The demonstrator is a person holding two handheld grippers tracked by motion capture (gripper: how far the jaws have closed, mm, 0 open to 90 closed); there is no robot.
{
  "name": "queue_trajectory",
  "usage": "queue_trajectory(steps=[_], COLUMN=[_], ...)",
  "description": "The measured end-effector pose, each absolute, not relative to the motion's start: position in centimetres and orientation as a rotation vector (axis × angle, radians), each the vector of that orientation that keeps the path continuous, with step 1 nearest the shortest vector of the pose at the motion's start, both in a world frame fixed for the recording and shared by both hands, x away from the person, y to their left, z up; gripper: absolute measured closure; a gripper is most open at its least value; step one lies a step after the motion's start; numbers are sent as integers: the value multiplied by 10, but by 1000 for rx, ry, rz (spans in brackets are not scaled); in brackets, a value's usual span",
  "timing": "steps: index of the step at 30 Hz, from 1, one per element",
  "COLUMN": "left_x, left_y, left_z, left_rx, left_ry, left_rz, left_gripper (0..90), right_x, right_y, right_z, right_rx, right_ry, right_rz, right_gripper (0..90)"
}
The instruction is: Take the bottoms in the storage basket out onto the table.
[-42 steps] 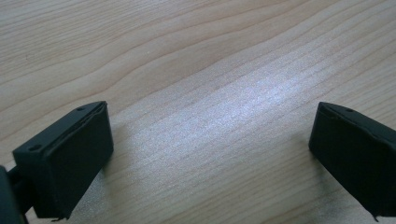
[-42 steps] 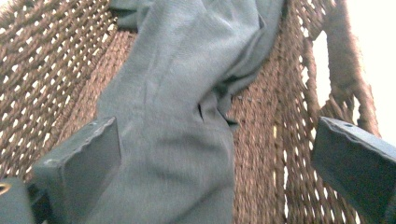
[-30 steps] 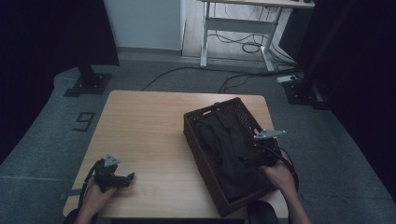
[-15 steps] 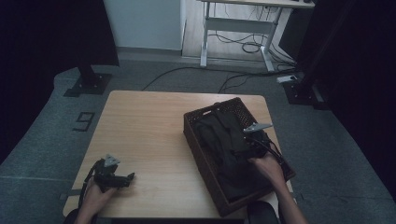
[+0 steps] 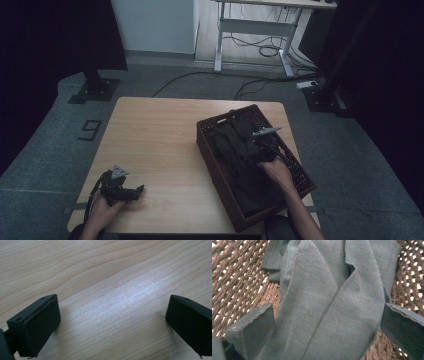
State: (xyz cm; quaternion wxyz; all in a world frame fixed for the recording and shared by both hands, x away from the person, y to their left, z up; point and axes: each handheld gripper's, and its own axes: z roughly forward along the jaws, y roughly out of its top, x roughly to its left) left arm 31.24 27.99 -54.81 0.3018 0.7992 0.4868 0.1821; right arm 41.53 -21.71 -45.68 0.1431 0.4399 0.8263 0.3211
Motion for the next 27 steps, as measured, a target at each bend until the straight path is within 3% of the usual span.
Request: queue_trajectory(steps=[12,27], left_x=[312,313], left_y=[280,280], left_z=[-548,-548], left_rx=[2119,2119], left_ry=[1291,1291], left_rz=[483,483], left_gripper=[0,0], right_x=[433,447], right_y=[-191,-220], right_z=[-474,-491], right_rx=[1231,1406], right_ry=[2437,2436], right_rz=[803,823], right_gripper=[0,0])
